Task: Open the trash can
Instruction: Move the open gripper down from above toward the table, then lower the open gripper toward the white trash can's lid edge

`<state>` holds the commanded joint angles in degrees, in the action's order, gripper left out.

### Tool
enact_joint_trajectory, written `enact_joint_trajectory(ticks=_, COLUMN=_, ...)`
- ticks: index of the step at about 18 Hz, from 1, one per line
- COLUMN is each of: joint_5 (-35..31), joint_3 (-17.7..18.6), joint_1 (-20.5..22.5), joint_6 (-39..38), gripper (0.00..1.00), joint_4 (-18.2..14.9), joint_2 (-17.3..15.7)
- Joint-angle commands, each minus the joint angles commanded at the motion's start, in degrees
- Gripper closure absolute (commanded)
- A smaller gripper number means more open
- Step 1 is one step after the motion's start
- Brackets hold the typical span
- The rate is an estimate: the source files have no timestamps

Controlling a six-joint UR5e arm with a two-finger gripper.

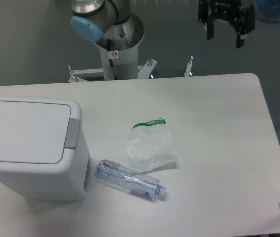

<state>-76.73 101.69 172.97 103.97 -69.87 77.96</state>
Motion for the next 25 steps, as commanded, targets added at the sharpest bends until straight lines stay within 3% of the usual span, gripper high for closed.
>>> enact_joint_trajectory(ticks=9, joint_5=0.2, joint_3=-0.1, joint_1=-0.6, joint_6=-1.0, gripper=0.00, joint_4=-0.2, joint_2=0.0)
enact_joint_trajectory(ticks=12, joint_5=0.9, joint_3=-0.9, joint_1=-3.8, joint_6=-11.7, gripper=0.00, joint_4=0.4, joint_2=1.2)
enact_joint_trajectory(ticks=15, joint_5=0.7, joint_3=-1.0, joint_1=-7.1, joint_6=-23.0, gripper=0.00, joint_4=4.7, joint_2=2.3)
enact_joint_trajectory(ticks=20, joint_5=1.0, joint_3=-1.4, joint_1=-11.8, joint_6=-34.9, gripper=0.00, joint_4=5.3, joint_2=3.3)
enact_joint_trajectory(ticks=23, joint_5=1.4, joint_3=-2.5, joint_1=-16.6, joint_6=-49.6, gripper=0.00, joint_4=6.8, joint_2=5.1)
enact_joint_trajectory(ticks=25, joint_5=1.4, joint_3=-4.2, joint_1=-19.9, joint_6=-62.5, gripper=0.00, joint_4=9.7, joint_2=7.3)
